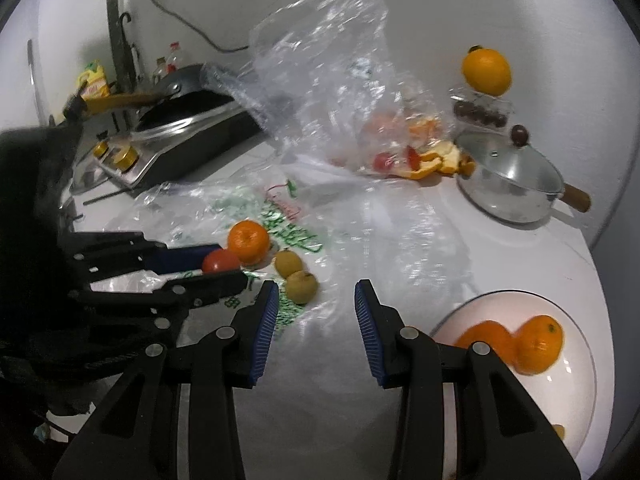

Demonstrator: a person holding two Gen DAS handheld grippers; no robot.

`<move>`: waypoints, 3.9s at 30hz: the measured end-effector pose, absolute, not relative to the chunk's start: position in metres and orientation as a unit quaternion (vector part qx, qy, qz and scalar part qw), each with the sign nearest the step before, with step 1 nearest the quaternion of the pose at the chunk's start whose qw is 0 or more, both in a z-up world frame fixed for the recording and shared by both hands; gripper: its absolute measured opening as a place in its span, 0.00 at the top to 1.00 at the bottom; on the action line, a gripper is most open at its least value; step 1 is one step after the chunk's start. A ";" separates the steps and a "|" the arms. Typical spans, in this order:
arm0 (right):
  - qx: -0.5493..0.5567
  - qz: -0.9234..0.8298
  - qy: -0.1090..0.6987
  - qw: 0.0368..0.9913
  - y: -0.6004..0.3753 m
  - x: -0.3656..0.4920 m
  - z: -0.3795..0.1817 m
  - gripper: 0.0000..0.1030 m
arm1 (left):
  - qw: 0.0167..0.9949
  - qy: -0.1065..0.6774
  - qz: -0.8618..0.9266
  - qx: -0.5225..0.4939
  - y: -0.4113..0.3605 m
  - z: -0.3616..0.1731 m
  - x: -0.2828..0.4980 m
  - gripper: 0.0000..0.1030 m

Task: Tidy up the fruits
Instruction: 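Grasp a small yellow fruit with the right gripper, then carry the tomato with the left gripper while the right gripper carries the yellow fruit to the plate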

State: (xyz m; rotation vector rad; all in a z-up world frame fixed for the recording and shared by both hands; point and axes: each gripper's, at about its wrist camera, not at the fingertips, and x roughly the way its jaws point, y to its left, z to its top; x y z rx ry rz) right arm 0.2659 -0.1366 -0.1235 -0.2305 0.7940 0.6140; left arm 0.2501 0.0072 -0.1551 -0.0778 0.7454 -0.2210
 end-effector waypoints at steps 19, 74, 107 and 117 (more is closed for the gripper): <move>-0.138 0.275 0.423 0.852 -0.099 0.292 -0.156 0.59 | 0.926 0.355 -0.113 -0.061 0.035 -0.162 0.245 0.72; -0.121 0.270 0.356 0.887 -0.166 0.232 -0.100 0.73 | 0.939 0.320 -0.125 -0.013 -0.033 -0.118 0.205 0.72; -0.069 0.228 0.349 0.906 -0.274 0.226 -0.100 0.73 | 0.932 0.326 -0.157 0.034 -0.129 -0.114 0.211 0.72; -0.055 0.215 0.354 0.908 -0.306 0.231 -0.106 0.73 | 0.926 0.334 -0.169 0.039 -0.155 -0.122 0.218 0.72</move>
